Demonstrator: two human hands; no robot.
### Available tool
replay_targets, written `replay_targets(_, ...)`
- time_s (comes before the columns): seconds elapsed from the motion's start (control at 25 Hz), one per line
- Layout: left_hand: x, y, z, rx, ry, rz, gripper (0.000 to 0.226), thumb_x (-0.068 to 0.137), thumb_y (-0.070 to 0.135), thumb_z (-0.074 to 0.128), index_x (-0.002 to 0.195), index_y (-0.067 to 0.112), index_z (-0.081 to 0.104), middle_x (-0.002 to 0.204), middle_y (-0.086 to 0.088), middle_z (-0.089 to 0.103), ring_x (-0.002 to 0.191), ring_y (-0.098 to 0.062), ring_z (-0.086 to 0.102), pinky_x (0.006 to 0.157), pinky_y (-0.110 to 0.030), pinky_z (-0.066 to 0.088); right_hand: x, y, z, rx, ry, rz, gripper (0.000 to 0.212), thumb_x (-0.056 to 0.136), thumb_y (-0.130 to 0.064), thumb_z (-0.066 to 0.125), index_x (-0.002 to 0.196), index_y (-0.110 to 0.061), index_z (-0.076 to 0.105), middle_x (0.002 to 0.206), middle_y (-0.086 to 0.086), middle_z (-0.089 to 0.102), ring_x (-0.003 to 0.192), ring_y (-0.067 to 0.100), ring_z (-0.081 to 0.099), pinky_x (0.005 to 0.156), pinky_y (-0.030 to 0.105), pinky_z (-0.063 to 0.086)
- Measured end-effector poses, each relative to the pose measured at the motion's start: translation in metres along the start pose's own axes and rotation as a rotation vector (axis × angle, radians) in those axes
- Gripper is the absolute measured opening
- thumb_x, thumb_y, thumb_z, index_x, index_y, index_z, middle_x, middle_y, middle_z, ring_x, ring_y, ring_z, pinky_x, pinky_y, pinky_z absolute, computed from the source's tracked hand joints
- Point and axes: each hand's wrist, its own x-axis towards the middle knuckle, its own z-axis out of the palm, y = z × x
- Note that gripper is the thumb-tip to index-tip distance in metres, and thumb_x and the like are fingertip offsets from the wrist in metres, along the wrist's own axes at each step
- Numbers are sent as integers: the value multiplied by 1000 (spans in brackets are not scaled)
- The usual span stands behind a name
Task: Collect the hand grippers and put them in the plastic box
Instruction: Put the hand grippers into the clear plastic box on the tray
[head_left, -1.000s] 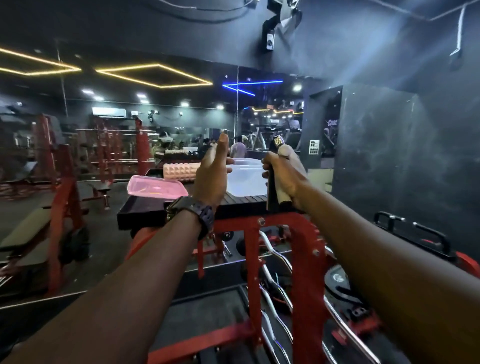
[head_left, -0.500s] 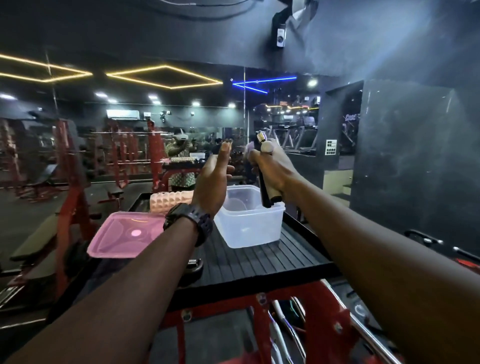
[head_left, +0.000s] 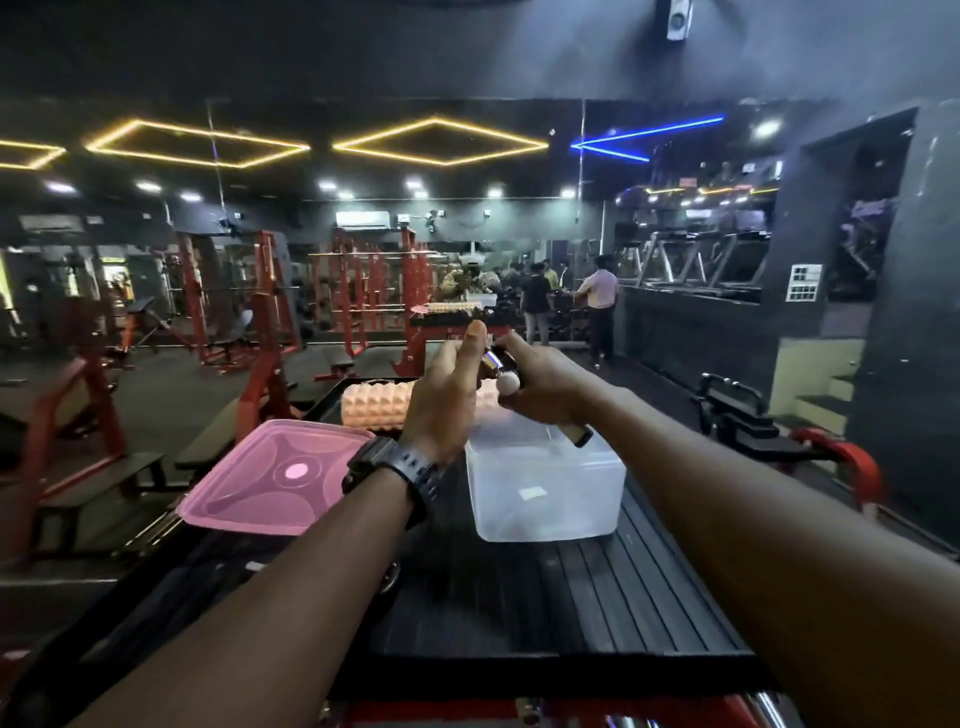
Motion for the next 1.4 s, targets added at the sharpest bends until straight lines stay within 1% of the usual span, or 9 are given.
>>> replay_targets(0.2, 22, -20, 0, 31, -7, -33, 93, 64, 94, 26, 104, 16, 59, 104, -16, 68, 99, -33, 65, 96, -56, 49, 35, 33, 39, -278, -246, -50, 56, 84, -24, 64, 134, -14, 42, 120, 14, 63, 106, 35, 61, 86, 46, 52)
replay_targets(0.44, 39, -42, 1, 56, -45, -36, 86, 65, 91, 24, 100, 20, 59, 102, -10, 70, 93, -30, 65, 92, -50, 49, 68, 43, 76, -355, -645, 19, 62, 91, -21, 67, 147, -14, 40, 141, 6, 53, 123, 25, 50, 100, 29, 34)
replay_targets(0.6, 45, -47, 0, 46, -50, -42, 81, 65, 91, 24, 98, 25, 58, 101, -2, 68, 93, -23, 63, 93, -49, 50, 78, 43, 82, -345, -693, 28, 60, 100, -23, 53, 154, -24, 29, 157, 6, 35, 138, 28, 38, 114, 38, 29)
replay_targets(0.72, 44, -47, 1, 52, -65, -43, 89, 65, 90, 22, 108, 22, 59, 110, -4, 69, 102, -25, 64, 99, -52, 49, 74, 51, 80, -329, -653, 58, 77, 94, -14, 62, 156, -36, 21, 160, 1, 32, 146, 30, 32, 115, 44, 30)
replay_targets(0.84, 43, -43, 2, 51, -71, -31, 86, 66, 90, 23, 106, 23, 59, 107, -4, 68, 100, -23, 64, 98, -52, 49, 61, 46, 67, -399, -508, -16, 66, 91, -18, 68, 151, -23, 38, 150, 9, 49, 132, 30, 49, 104, 40, 41)
replay_targets(1.0, 40, -33, 6, 34, -66, -17, 89, 67, 89, 25, 104, 16, 60, 104, -14, 70, 98, -31, 65, 96, -55, 48, 44, 33, 49, -411, -551, 31, 36, 95, -29, 59, 125, -10, 64, 115, 10, 66, 97, 23, 59, 90, 33, 49)
replay_targets(1.16, 32, -22, 10, 33, -80, -5, 91, 63, 90, 25, 108, 19, 60, 100, -2, 68, 100, -25, 64, 99, -51, 46, 25, 21, 28, -78, -552, 105, 17, 101, -27, 51, 95, -15, 62, 84, -2, 58, 77, 12, 55, 77, 26, 42)
replay_targets(1.28, 27, -23, 10, 51, -90, -26, 94, 62, 91, 23, 108, 17, 59, 105, -9, 68, 103, -30, 64, 100, -54, 46, 9, 4, 17, 269, -685, 294, 34, 104, -31, 43, 81, -12, 59, 78, 4, 60, 67, 16, 57, 66, 28, 48)
replay_targets(1.4, 21, -22, 6, 53, -86, -43, 98, 61, 93, 24, 108, 15, 58, 108, -15, 68, 104, -34, 64, 99, -56, 46, -12, -6, 14, 238, -757, 299, 55, 103, -50, 36, 85, -8, 68, 82, 8, 68, 69, 22, 63, 69, 28, 54)
